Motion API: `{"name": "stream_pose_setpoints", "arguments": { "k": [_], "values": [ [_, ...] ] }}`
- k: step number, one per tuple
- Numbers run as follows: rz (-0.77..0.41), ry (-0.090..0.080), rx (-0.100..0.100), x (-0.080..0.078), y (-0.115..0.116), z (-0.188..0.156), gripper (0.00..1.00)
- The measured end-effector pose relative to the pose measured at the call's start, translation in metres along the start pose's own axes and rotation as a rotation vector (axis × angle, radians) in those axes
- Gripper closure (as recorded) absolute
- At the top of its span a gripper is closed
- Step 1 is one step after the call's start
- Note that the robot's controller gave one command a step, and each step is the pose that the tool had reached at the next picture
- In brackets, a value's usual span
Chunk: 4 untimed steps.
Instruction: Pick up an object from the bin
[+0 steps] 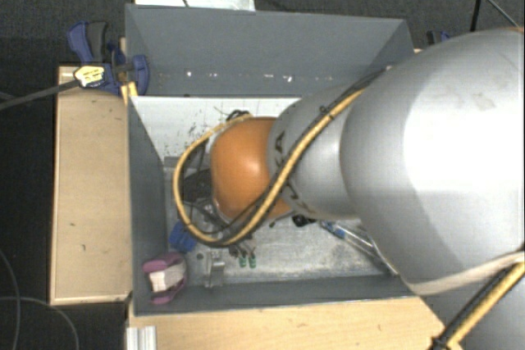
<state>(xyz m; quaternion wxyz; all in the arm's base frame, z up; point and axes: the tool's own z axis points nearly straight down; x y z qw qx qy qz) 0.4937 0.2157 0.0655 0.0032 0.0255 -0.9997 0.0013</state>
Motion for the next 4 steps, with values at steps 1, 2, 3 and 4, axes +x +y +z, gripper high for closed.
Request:
{"name": "stream_pose_setpoints", "arguments": {
  "k": [1, 2, 3, 4],
  "values": [
    [0.068, 0.000, 0.008, -0.092, 0.023, -0.005, 0.00],
    [-0.432, -0.007, -0.002, -0.035, 0.030, -0.006, 0.00],
    [-0.426, -0.010, 0.001, -0.037, 0.028, -0.007, 1.00],
    [-0.383, -0.021, -0.003, -0.080, 0.004, -0.234, 1.00]
  ]
}}
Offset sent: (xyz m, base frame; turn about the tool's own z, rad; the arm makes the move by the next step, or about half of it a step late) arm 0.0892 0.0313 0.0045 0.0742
